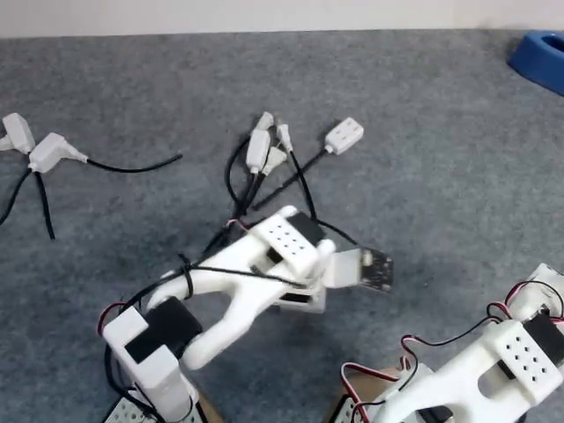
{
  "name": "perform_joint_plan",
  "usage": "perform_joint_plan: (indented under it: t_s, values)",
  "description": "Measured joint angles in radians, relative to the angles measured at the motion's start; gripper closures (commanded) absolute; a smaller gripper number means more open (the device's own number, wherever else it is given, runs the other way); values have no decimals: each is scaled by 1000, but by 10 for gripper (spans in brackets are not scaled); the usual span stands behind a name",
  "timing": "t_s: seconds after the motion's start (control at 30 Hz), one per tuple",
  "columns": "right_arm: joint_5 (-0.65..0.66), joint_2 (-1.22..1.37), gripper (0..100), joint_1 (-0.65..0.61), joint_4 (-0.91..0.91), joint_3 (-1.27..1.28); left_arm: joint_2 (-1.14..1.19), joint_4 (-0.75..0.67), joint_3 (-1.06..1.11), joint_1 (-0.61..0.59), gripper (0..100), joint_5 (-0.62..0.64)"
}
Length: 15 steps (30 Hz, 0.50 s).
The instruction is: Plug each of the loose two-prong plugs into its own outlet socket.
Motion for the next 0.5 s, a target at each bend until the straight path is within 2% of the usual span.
perform_joint_plan:
  t_s: [0.27, 0.5]
  values:
    - [3, 0, 523, 0, 0, 0, 0, 212, -195, 130, 846, 91]
    - [38, 0, 523, 0, 0, 0, 0, 241, -132, 161, 841, 118]
